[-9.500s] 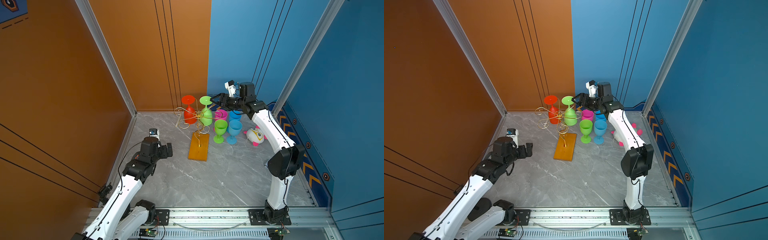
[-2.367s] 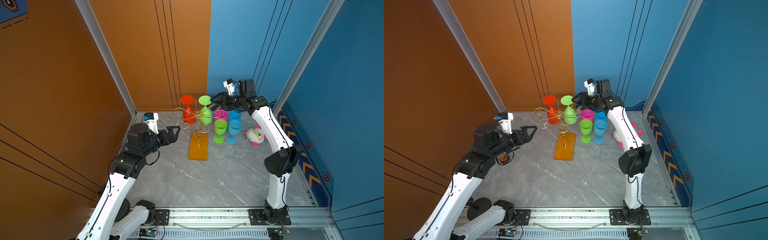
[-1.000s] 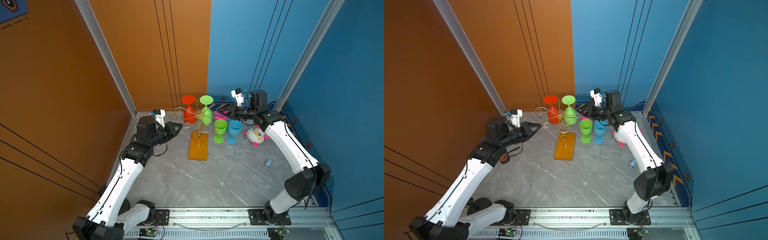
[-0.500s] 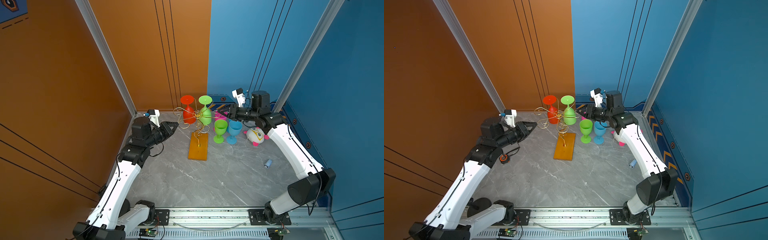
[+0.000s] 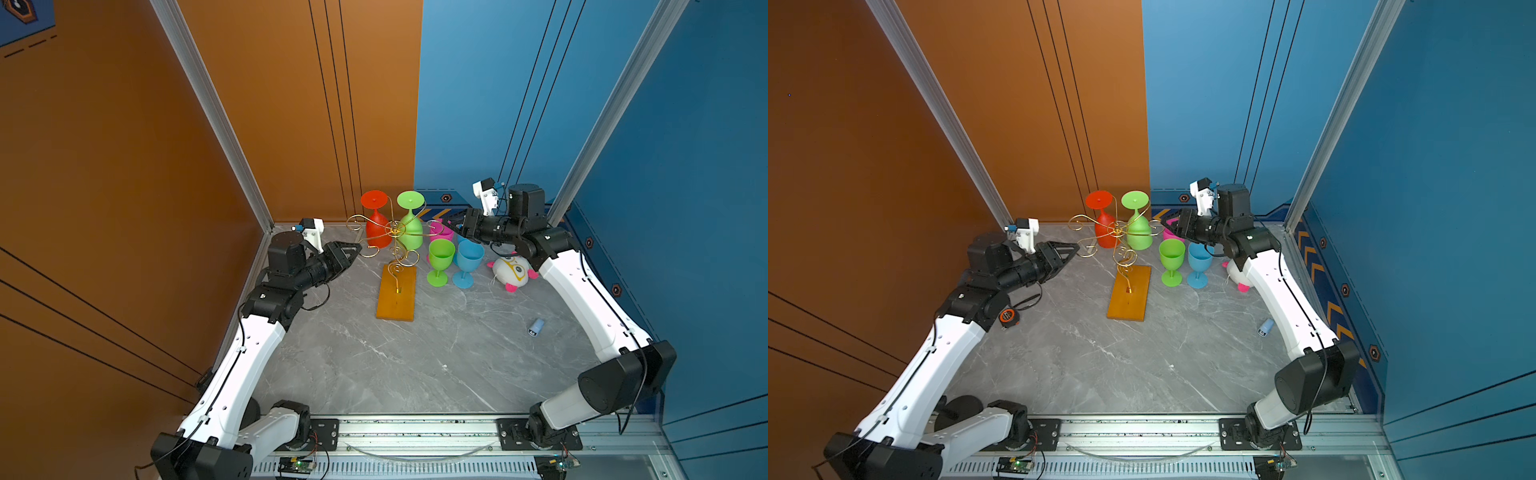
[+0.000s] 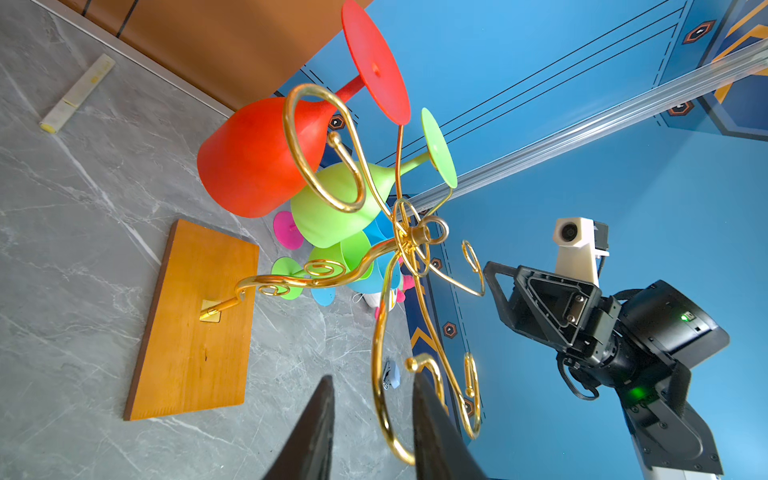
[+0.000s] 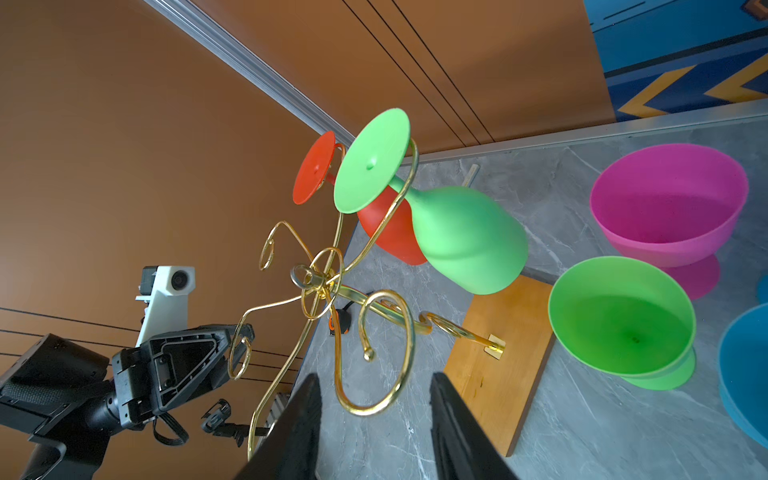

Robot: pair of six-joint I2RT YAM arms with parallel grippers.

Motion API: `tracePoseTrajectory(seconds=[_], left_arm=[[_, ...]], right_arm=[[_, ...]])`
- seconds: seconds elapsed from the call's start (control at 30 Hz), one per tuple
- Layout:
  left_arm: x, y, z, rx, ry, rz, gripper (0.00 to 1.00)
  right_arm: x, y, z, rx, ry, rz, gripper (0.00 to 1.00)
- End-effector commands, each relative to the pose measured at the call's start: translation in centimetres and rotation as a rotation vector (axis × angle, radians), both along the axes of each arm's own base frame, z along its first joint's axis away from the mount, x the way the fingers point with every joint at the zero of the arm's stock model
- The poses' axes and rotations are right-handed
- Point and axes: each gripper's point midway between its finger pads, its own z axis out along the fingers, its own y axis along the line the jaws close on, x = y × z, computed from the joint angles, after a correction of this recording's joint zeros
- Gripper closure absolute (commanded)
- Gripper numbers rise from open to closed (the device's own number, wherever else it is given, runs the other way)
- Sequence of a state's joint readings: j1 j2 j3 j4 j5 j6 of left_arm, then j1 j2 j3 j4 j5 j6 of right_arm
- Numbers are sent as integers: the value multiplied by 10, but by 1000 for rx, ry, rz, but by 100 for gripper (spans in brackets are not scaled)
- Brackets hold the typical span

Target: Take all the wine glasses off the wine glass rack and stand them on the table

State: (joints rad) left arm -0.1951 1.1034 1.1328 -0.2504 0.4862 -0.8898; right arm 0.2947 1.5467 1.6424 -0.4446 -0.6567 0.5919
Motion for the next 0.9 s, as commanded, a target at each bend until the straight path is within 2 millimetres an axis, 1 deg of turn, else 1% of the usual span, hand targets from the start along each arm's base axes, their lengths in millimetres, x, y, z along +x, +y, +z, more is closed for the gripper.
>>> tracePoseTrajectory(seconds=[0.0,0.17,0.27,0.37,0.4,0.43,0.53,0.6,0.7,0.87], left_arm=[[0,-8,5,-22,-19,-41,71],[4,-12,3,-32,-9,-46,75],[4,-13,4,-36,-6,-50,78],[4,-13,5,-41,-6,-52,82],[3,-14,7,-44,-9,-56,84],[4,-14,15,-53,-43,-57,86],[0,-13,21,-64,-50,-55,91],[-2,-13,24,-69,-56,-56,92],[-6,-12,29,-73,-60,-58,95],[-10,-10,37,-80,-79,-59,96]], right_arm=[[2,6,-15,-13,25,16,58],[4,18,-20,6,46,43,60],[4,23,-22,18,55,53,65],[2,28,-20,37,59,67,71],[1,29,-19,44,59,70,73],[-1,29,-18,51,60,71,75],[-4,32,-15,67,61,77,81],[-6,32,-12,72,58,79,84],[-11,33,-8,81,51,79,88],[-17,33,0,90,40,80,90]])
